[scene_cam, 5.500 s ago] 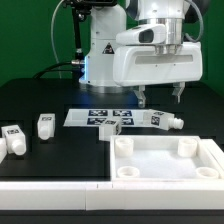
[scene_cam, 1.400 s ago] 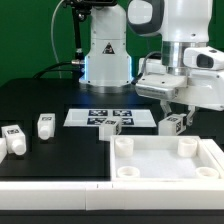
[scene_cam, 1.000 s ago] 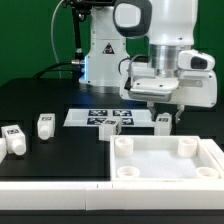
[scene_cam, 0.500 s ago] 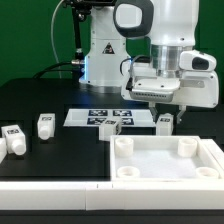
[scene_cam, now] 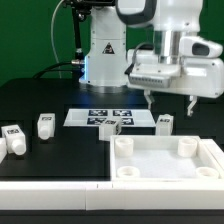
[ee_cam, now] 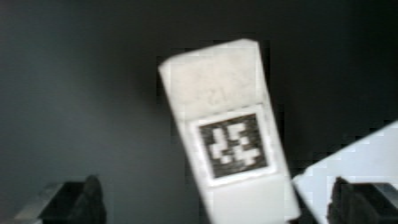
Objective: Assemble square table
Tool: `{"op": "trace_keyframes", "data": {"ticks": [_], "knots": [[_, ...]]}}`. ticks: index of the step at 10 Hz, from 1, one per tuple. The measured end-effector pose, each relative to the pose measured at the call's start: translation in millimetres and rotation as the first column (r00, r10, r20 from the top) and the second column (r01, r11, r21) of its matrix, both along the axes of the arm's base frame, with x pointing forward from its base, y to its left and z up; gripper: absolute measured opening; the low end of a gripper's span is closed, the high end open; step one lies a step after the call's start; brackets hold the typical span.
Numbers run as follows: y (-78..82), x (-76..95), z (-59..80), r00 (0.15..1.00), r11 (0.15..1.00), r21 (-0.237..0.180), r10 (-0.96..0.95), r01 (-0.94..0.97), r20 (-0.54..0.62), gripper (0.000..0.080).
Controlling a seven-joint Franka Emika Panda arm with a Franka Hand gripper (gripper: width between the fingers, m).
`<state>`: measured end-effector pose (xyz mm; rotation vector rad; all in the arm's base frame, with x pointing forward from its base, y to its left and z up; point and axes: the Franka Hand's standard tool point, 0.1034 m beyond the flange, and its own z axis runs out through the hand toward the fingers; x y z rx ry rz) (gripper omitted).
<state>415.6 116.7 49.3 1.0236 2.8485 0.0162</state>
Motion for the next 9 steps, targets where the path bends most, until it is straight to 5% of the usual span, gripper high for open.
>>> {"op": "trace_keyframes", "data": {"ticks": [3, 7, 9], "knots": [[24.5, 36.7, 22.2, 0.932, 0.933, 0.066, -0.357, 0.353, 0.063, 0.0646], [23.2, 31.6, 17.9, 0.853, 0.852, 0.092, -0.521, 0.516, 0.042, 0.0648], [26.6, 40.1, 18.9, 0.703, 0.697, 0.144, -0.711, 0.702, 0.016, 0.0648]]}}
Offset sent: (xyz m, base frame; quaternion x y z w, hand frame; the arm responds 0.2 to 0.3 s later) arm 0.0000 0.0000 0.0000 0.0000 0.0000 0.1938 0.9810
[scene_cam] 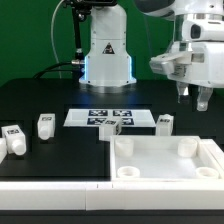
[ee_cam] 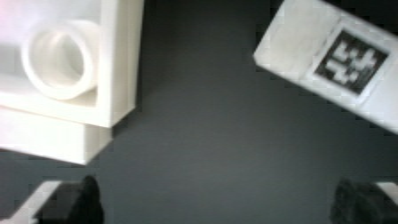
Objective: Assemble square table
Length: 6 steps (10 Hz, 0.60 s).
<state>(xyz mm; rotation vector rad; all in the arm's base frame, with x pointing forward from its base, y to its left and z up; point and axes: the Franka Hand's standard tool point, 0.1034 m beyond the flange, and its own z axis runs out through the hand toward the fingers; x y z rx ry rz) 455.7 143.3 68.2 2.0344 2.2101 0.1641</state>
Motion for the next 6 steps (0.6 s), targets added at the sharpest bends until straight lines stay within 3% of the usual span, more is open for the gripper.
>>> {"op": "trace_keyframes", "data": {"ticks": [1, 2, 3, 4, 6], "knots": [[4.5, 2.7, -0.3, 0.995, 0.995, 0.038, -0.097, 0.096, 0.01, 0.0648], [6.3, 3.6, -1.2, 0.956, 0.951, 0.103, -0.292, 0.291, 0.0, 0.0648], [6.3, 0.7, -4.1, 0.88, 0.869, 0.146, -0.473, 0.473, -0.034, 0.0648], [1.8, -0.8, -6.7, 0.83, 0.82, 0.128, -0.554, 0.558, -0.067, 0.0648], [3.8, 0.0, -6.4, 0.745, 0.731, 0.146, -0.661, 0.667, -0.093, 0.0648]]}}
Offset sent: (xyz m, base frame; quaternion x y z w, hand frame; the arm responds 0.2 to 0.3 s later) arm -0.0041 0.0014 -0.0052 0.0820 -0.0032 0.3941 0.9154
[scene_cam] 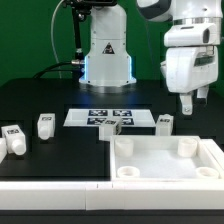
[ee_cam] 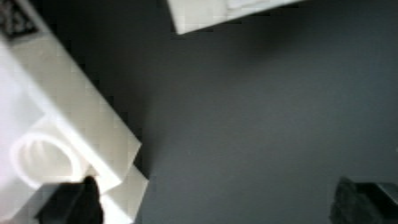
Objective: Assemble square table
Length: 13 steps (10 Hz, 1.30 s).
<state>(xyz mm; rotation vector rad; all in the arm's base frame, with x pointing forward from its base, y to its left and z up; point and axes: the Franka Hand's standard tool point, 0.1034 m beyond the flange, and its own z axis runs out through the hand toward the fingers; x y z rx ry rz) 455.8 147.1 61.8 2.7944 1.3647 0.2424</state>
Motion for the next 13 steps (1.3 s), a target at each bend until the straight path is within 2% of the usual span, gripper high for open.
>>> {"op": "trace_keyframes", "data": {"ticks": [2, 4, 5, 6, 7, 10, 11, 13], "knots": [[-1.7, 1.2, 0.2, 0.992, 0.991, 0.023, -0.128, 0.129, -0.011, 0.0648], [-9.0, 3.2, 1.2, 0.937, 0.935, 0.058, -0.349, 0.35, -0.03, 0.0648], [-1.3, -2.3, 2.1, 0.828, 0.82, 0.115, -0.558, 0.56, -0.051, 0.0648], [-3.5, -8.5, -2.4, 0.773, 0.764, 0.124, -0.63, 0.634, -0.074, 0.0648], [-16.8, -3.0, -3.0, 0.74, 0.729, 0.129, -0.668, 0.672, -0.082, 0.0648], [-13.6, -4.4, -3.4, 0.608, 0.593, 0.141, -0.784, 0.793, -0.125, 0.0648], [-18.0, -5.6, -4.9, 0.555, 0.54, 0.127, -0.819, 0.832, -0.146, 0.0648], [-45.4, -2.5, -7.8, 0.466, 0.474, 0.012, -0.859, 0.88, -0.213, 0.0648]]}}
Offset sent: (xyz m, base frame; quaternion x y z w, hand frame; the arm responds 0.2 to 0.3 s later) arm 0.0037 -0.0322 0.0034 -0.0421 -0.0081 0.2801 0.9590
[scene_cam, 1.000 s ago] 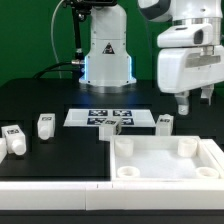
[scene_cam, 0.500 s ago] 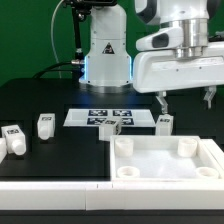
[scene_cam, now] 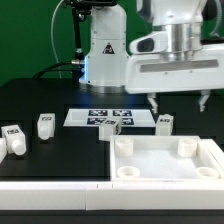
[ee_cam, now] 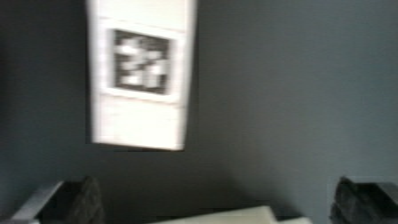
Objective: Assemble square table
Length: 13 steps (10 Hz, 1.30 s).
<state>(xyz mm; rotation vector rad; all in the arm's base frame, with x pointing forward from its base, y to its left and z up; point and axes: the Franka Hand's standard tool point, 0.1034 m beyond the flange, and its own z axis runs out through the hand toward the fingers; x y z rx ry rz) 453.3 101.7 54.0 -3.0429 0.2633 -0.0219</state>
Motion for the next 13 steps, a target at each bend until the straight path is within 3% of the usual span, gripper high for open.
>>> {"op": "trace_keyframes", "data": {"ticks": [2, 6, 7, 9, 10, 11, 13], "knots": [[-13.5, -3.5, -2.0, 0.988, 0.995, 0.025, -0.095, 0.099, -0.119, 0.0648], [-15.0, -8.2, -0.1, 0.921, 0.991, 0.079, -0.069, 0.107, -0.383, 0.0648], [-16.4, -8.9, 0.2, 0.866, 0.988, 0.095, -0.055, 0.117, -0.496, 0.0648], [-17.1, 8.9, -1.5, 0.745, 0.973, 0.066, -0.124, 0.22, -0.656, 0.0648], [-9.4, 2.3, 0.4, 0.657, 0.97, 0.032, -0.139, 0.241, -0.741, 0.0648], [-2.7, 3.3, -2.5, 0.594, 0.973, 0.03, -0.115, 0.229, -0.796, 0.0648], [-8.8, 5.1, -7.7, 0.569, 0.973, 0.041, -0.097, 0.225, -0.817, 0.0648]]}}
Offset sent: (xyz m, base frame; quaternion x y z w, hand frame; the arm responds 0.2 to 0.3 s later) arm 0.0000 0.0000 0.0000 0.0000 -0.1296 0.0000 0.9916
